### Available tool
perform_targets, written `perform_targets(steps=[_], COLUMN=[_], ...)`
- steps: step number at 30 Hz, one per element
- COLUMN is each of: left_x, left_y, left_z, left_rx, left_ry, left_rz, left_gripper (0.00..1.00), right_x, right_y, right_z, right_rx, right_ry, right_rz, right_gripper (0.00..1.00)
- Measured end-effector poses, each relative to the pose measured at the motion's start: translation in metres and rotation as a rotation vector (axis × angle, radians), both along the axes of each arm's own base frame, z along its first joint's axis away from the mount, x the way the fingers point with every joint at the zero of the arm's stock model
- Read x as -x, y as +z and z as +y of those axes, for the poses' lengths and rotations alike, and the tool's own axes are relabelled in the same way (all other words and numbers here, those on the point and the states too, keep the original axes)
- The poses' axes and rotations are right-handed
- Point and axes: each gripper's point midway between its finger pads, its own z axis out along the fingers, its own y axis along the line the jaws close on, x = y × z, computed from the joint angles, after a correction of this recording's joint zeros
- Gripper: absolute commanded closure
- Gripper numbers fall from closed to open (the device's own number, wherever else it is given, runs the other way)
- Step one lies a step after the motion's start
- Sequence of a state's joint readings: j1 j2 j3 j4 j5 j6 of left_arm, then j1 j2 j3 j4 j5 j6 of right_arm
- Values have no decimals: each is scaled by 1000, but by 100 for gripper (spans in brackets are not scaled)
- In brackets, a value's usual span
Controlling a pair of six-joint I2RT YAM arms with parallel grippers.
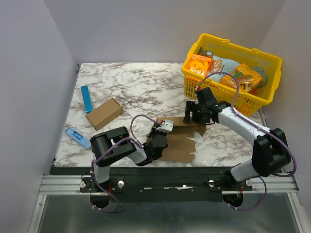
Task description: Fold the paper box
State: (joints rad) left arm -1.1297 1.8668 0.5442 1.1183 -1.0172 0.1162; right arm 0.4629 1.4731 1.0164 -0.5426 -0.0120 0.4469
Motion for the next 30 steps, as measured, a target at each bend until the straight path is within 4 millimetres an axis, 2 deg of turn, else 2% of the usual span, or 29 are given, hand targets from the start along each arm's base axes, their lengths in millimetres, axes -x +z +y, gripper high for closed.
perform_targets(steps=[10, 15, 18, 22, 25, 27, 30], left_x=[0, 2, 3, 8, 13, 13, 10], left_y=[0, -1, -4, -11, -14, -14, -14], left_z=[4, -3, -10, -13, -15, -18, -21], left_rx=[-7, 17, 41, 87, 112, 128, 141], left_ry=[20, -12, -36, -42, -47, -59, -95], left_rz=[-4, 17, 52, 111, 160, 199, 266], left_gripper=[100, 100, 100, 100, 100, 100, 100], right_x=[5, 15, 18, 26, 26, 25, 26], right_y=[7, 37, 61, 73, 78, 83, 100], right_z=[-1, -7, 1, 8, 4, -4, -15], right_rx=[-55, -171, -269, -378, -377, -335, -268], right_ry=[11, -16, -29, -69, -92, -78, -1], right_rz=[-11, -62, -106, -123, -150, -204, -326], right_gripper=[14, 14, 16, 18, 18, 22, 24])
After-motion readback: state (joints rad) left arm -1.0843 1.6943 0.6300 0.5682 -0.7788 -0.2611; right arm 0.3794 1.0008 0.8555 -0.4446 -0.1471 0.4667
